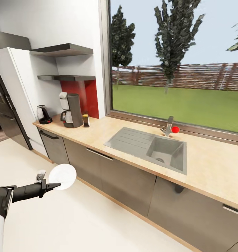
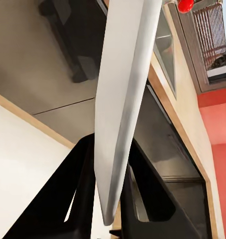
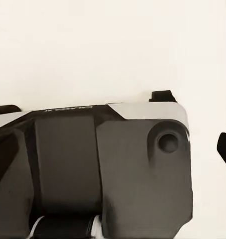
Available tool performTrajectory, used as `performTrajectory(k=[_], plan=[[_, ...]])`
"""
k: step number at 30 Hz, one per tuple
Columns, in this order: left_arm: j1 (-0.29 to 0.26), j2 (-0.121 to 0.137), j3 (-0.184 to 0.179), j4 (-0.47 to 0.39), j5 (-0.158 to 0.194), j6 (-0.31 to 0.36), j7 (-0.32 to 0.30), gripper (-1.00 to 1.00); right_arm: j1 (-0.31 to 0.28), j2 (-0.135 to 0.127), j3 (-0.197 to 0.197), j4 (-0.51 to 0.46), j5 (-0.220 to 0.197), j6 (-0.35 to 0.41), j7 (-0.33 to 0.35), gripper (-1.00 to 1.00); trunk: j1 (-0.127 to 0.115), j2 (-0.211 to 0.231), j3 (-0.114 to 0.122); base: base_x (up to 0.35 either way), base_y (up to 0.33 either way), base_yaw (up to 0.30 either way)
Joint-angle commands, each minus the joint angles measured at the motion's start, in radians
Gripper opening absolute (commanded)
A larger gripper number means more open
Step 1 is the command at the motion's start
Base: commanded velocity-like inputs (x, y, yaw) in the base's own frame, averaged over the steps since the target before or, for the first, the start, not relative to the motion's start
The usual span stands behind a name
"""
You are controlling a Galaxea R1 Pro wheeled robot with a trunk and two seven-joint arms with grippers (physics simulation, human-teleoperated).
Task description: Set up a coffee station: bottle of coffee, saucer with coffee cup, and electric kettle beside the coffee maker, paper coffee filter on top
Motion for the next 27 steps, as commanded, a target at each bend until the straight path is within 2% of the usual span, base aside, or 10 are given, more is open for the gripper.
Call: performTrajectory(k=[1, 3, 5, 13, 16, 17, 19, 20, 24, 27], plan=[[-0.001, -0.001, 0.004, -0.001, -0.01, 0.007, -0.008, -1.0, 0.02, 0.0, 0.009, -0.002, 0.028, -0.017, -0.002, 1.0, 0.001, -0.002, -0.002, 0.0, 0.0, 0.0], [-0.002, -0.001, 0.006, -0.002, -0.009, 0.01, -0.008, -1.0, 0.045, 0.003, 0.008, -0.002, 0.099, -0.044, -0.004, 1.0, 0.001, -0.002, -0.002, 0.0, 0.0, 0.0], [-0.003, 0.0, 0.008, -0.002, -0.005, 0.012, -0.008, -1.0, 0.051, 0.005, 0.008, -0.002, 0.116, -0.051, -0.004, 1.0, 0.001, -0.002, -0.002, 0.0, 0.0, 0.0], [-0.026, -0.004, 0.04, -0.002, 0.005, 0.017, -0.002, -1.0, 0.057, 0.009, 0.001, -0.011, 0.128, -0.096, -0.002, 1.0, 0.001, -0.002, -0.002, 0.0, 0.0, 0.0], [-0.072, -0.004, 0.05, 0.006, 0.012, 0.018, 0.092, -1.0, 0.057, 0.01, -0.002, -0.011, 0.128, -0.127, -0.002, 1.0, 0.001, -0.002, -0.002, 0.0, 0.0, 0.0], [-0.104, -0.004, 0.07, 0.009, 0.016, 0.019, 0.156, -1.0, 0.057, 0.009, -0.002, -0.01, 0.127, -0.136, -0.003, 1.0, 0.001, -0.002, -0.002, 0.0, 0.0, 0.0], [-0.147, -0.004, 0.107, 0.01, 0.02, 0.029, 0.237, -1.0, 0.057, 0.009, -0.003, -0.008, 0.127, -0.141, -0.003, 1.0, 0.001, -0.002, -0.002, 0.0, 0.0, 0.021], [-0.23, -0.007, 0.162, 0.013, 0.024, 0.083, 0.367, -1.0, 0.057, 0.008, -0.003, -0.006, 0.127, -0.144, -0.004, 1.0, 0.001, -0.002, -0.002, 0.0, 0.0, 0.239], [-0.283, -0.014, 0.174, 0.016, 0.025, 0.097, 0.468, -1.0, 0.057, 0.006, -0.003, -0.005, 0.129, -0.144, -0.007, 1.0, 0.001, -0.002, -0.004, 0.0, 0.0, 0.263], [-0.275, -0.013, 0.19, 0.015, 0.026, 0.098, 0.49, -1.0, 0.058, -0.007, -0.003, -0.004, 0.13, -0.142, -0.009, 1.0, 0.001, -0.002, -0.006, 0.0, 0.0, 0.267]])
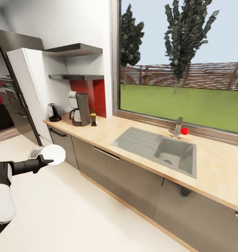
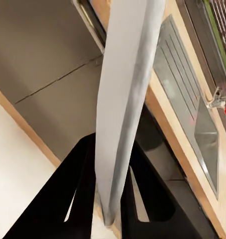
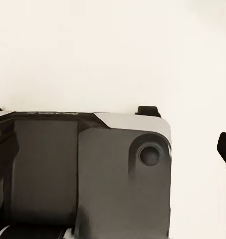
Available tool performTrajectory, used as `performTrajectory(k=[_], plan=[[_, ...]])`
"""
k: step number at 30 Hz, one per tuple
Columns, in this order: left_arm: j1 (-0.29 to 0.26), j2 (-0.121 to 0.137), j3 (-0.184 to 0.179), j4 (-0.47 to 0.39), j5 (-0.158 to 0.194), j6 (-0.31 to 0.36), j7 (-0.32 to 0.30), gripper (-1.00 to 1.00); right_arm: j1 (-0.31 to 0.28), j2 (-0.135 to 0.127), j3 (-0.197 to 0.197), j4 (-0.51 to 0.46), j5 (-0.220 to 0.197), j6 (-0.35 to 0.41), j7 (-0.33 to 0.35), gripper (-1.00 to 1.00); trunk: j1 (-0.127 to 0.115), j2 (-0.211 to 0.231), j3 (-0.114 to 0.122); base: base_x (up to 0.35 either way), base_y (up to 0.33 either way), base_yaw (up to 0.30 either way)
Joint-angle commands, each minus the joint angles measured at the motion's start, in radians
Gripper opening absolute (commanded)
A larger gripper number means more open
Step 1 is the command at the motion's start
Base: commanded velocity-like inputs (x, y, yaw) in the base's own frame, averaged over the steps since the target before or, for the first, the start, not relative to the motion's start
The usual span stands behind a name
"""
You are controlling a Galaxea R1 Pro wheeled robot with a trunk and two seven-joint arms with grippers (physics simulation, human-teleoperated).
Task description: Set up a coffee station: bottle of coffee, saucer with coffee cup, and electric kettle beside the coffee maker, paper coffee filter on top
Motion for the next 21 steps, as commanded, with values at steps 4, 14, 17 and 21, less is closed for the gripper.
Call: performTrajectory(k=[4, 14, 17, 21], plan=[[0.003, 0.001, 0.018, -0.001, -0.008, 0.004, -0.007, -1.0, -0.001, -0.001, 0.008, 0.0, -0.009, -0.002, -0.001, 1.0, 0.001, -0.002, -0.005, 0.0, 0.0, 0.261], [0.003, 0.0, 0.019, -0.001, -0.009, 0.003, -0.007, -1.0, -0.001, 0.003, 0.012, -0.003, -0.008, -0.002, -0.001, 1.0, 0.001, -0.002, -0.01, 0.088, 0.0, 0.143], [0.004, 0.0, 0.019, -0.001, -0.009, 0.003, -0.006, -1.0, -0.001, 0.006, 0.01, -0.006, -0.009, -0.002, -0.001, 1.0, 0.001, -0.002, -0.01, 0.309, 0.03, 0.004], [0.005, -0.001, 0.019, 0.0, -0.009, 0.003, -0.006, -1.0, -0.001, 0.005, 0.009, -0.006, -0.009, -0.002, -0.001, 1.0, 0.001, -0.002, -0.01, 0.318, 0.124, 0.001]])
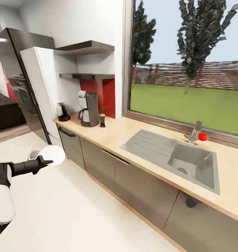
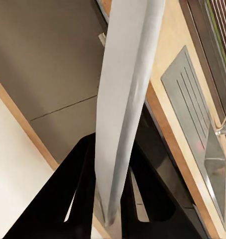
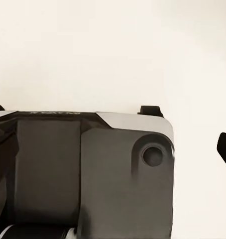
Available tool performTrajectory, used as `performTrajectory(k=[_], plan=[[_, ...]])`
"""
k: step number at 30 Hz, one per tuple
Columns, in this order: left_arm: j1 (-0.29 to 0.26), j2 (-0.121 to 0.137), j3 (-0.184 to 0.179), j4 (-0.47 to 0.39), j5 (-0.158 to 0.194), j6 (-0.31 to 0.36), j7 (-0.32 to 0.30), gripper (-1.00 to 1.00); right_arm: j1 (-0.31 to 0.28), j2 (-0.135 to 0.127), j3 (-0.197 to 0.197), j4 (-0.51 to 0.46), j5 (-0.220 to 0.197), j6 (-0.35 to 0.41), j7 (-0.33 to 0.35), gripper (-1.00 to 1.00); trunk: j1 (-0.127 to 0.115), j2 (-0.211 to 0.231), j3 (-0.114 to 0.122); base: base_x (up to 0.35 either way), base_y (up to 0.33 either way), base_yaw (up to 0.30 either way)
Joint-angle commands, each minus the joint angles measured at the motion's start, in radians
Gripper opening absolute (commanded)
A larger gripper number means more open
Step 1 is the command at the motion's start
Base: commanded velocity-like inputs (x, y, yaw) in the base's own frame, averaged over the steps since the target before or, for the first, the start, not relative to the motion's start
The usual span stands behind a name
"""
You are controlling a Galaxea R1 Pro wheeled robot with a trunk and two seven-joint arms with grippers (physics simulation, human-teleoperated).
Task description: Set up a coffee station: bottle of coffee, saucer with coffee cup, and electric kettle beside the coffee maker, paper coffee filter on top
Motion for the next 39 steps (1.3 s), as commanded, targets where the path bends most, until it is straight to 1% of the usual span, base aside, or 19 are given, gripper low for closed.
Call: performTrajectory(k=[1, 4, 11, 14, 16, 18, 20, 22, 25, 29, 37, 39], plan=[[-0.002, -0.001, 0.005, 0.0, -0.011, 0.003, -0.009, -1.0, -0.001, -0.002, 0.01, 0.004, -0.008, -0.003, -0.002, 1.0, 0.001, -0.002, -0.002, 0.311, 0.19, 0.0], [0.002, -0.003, 0.005, 0.0, -0.011, 0.002, -0.009, -1.0, -0.001, -0.004, 0.01, 0.006, -0.008, -0.003, -0.002, 1.0, 0.001, -0.002, -0.002, 0.311, 0.193, 0.0], [0.044, -0.003, 0.004, -0.011, -0.008, -0.002, -0.01, -1.0, -0.001, -0.009, 0.011, 0.009, -0.006, -0.002, -0.003, 1.0, 0.001, -0.002, -0.003, 0.299, 0.213, 0.014], [0.078, 0.001, 0.006, -0.015, -0.007, -0.007, -0.011, -1.0, -0.001, -0.009, 0.011, 0.009, -0.005, -0.001, -0.003, 1.0, 0.001, -0.002, -0.005, 0.263, 0.246, 0.102], [0.098, 0.003, 0.01, -0.015, -0.006, -0.03, -0.012, -1.0, -0.001, -0.009, 0.011, 0.01, -0.005, -0.001, -0.003, 1.0, 0.001, -0.002, -0.006, 0.235, 0.269, 0.155], [0.108, 0.002, 0.025, -0.017, 0.004, -0.061, -0.016, -1.0, 0.0, -0.01, 0.011, 0.01, -0.005, -0.001, -0.003, 1.0, 0.001, -0.002, -0.008, 0.229, 0.276, 0.173], [0.112, 0.0, 0.034, -0.018, 0.022, -0.077, -0.018, -1.0, 0.003, -0.01, 0.011, 0.01, -0.004, -0.001, -0.003, 1.0, 0.001, -0.002, -0.01, 0.248, 0.262, 0.18], [0.113, -0.002, 0.036, -0.016, 0.033, -0.083, -0.016, -1.0, 0.005, -0.011, 0.011, 0.01, -0.004, -0.001, -0.003, 1.0, 0.001, -0.002, -0.012, 0.265, 0.245, 0.176], [0.114, -0.005, 0.038, -0.011, 0.041, -0.089, -0.013, -1.0, 0.006, -0.011, 0.011, 0.01, -0.004, -0.001, -0.003, 1.0, 0.001, -0.002, -0.014, 0.285, 0.211, 0.096], [0.115, -0.006, 0.042, -0.009, 0.047, -0.09, -0.016, -1.0, 0.006, -0.011, 0.012, 0.009, -0.004, -0.001, -0.002, 1.0, 0.001, -0.002, -0.014, 0.31, 0.158, 0.022], [0.115, -0.007, 0.04, -0.004, 0.047, -0.09, -0.018, -1.0, 0.006, -0.009, 0.014, 0.01, -0.001, -0.001, -0.001, 1.0, 0.001, -0.002, -0.014, 0.302, 0.206, 0.001], [0.115, -0.008, 0.041, -0.004, 0.047, -0.09, -0.018, -1.0, 0.007, -0.006, 0.013, 0.009, -0.002, -0.004, 0.002, 1.0, 0.001, -0.002, -0.014, 0.284, 0.232, 0.0]])
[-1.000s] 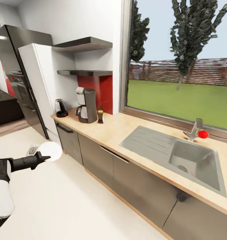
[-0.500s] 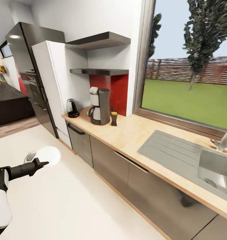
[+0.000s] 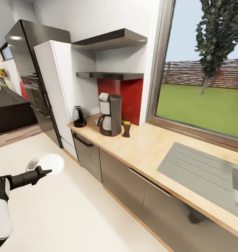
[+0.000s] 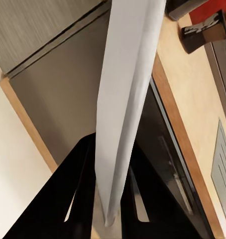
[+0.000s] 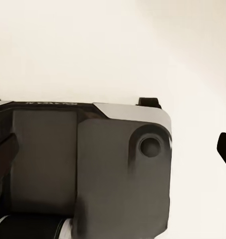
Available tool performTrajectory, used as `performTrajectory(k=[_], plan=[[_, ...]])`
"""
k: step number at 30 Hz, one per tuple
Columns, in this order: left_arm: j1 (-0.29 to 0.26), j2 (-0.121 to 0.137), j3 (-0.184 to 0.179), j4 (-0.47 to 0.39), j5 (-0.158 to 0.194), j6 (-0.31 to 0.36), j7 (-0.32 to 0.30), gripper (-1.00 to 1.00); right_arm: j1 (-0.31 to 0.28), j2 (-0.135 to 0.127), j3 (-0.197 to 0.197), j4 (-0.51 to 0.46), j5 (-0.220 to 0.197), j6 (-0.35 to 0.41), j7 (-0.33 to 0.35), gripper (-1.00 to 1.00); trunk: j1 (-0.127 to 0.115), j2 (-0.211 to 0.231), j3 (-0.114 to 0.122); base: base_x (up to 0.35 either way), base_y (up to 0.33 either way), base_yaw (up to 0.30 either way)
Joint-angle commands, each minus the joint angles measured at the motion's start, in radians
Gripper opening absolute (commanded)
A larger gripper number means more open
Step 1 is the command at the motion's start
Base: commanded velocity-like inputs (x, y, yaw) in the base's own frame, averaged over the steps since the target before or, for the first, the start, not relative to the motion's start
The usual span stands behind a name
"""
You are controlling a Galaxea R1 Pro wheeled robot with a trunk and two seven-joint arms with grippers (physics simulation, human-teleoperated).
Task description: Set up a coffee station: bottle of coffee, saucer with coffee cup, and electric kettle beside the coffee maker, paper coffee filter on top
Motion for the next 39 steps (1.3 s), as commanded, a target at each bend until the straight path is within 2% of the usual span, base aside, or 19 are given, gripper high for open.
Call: performTrajectory(k=[1, 19, 39], plan=[[-0.002, 0.001, 0.007, 0.0, -0.011, 0.004, -0.009, -1.0, -0.001, 0.002, 0.008, 0.001, -0.009, -0.003, -0.001, 1.0, 0.001, -0.002, -0.002, 0.263, 0.243, 0.0], [-0.001, 0.0, 0.007, 0.0, -0.009, 0.004, -0.01, -1.0, -0.001, 0.007, 0.007, 0.0, -0.011, -0.004, 0.0, 1.0, 0.001, -0.002, 0.014, 0.23, 0.273, -0.023], [-0.001, -0.008, 0.006, 0.003, -0.009, 0.004, -0.009, -1.0, -0.001, 0.004, 0.004, -0.003, -0.017, -0.003, -0.002, 1.0, 0.001, -0.002, 0.015, 0.192, 0.29, -0.003]])
